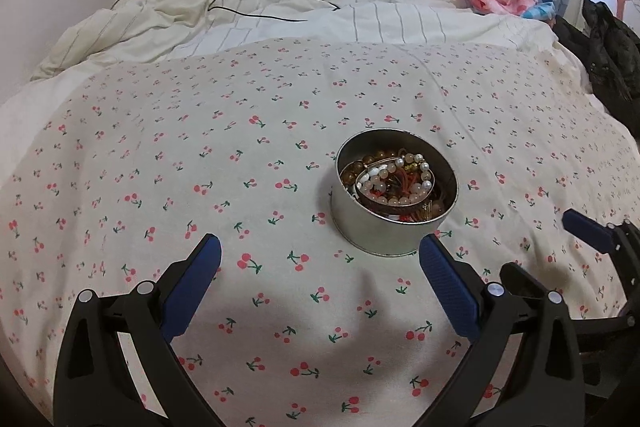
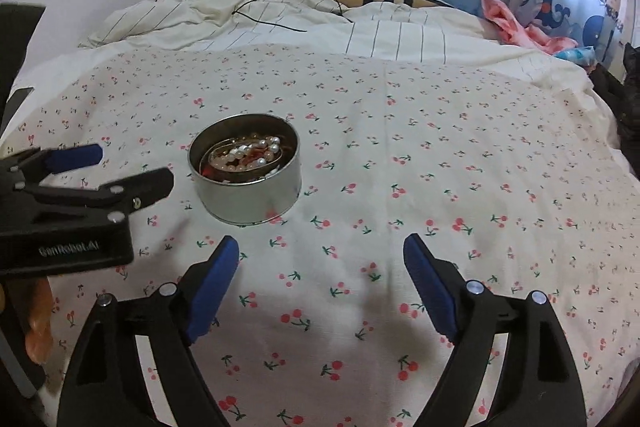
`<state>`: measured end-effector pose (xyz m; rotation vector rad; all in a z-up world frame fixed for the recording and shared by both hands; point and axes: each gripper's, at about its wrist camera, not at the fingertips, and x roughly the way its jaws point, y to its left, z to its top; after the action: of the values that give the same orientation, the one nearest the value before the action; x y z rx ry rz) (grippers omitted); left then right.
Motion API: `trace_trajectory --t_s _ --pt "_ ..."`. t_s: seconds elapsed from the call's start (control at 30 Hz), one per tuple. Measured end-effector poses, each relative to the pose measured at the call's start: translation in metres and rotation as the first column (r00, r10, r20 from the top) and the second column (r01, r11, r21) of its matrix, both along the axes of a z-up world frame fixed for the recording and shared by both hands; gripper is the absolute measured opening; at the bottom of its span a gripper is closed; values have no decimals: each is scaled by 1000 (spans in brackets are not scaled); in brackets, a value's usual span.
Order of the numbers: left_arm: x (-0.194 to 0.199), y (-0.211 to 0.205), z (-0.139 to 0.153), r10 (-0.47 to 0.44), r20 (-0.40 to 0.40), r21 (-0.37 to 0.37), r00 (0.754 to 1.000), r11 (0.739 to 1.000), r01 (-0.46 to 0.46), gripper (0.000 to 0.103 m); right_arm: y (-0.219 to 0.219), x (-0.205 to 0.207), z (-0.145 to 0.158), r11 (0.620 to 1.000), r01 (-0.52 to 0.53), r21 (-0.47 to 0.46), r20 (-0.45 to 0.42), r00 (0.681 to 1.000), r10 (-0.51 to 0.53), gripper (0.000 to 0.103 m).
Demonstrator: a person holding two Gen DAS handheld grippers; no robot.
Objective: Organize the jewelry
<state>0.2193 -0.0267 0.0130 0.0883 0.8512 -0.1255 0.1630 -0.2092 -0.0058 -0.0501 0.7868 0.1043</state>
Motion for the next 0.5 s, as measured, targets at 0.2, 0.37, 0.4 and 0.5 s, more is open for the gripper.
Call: trace_trajectory --t_s 0.2,0.37,0.4,0.5 --pt "1 0 -4 17 -5 25 1000 1000 -17 95 0 -1 1 1000 5 -12 0 1000 -5 84" --pt "2 5 -5 36 -18 11 999 999 -36 95 -2 0 0 1000 17 -12 -6 1000 -17 85" --pt "2 6 -6 37 -20 10 999 999 -37 95 -3 0 -1 1000 19 -10 -8 1000 -19 85" --pt "3 5 -7 32 -33 7 999 999 -32 95 -3 1 -1 1000 21 -8 -12 1000 -21 85"
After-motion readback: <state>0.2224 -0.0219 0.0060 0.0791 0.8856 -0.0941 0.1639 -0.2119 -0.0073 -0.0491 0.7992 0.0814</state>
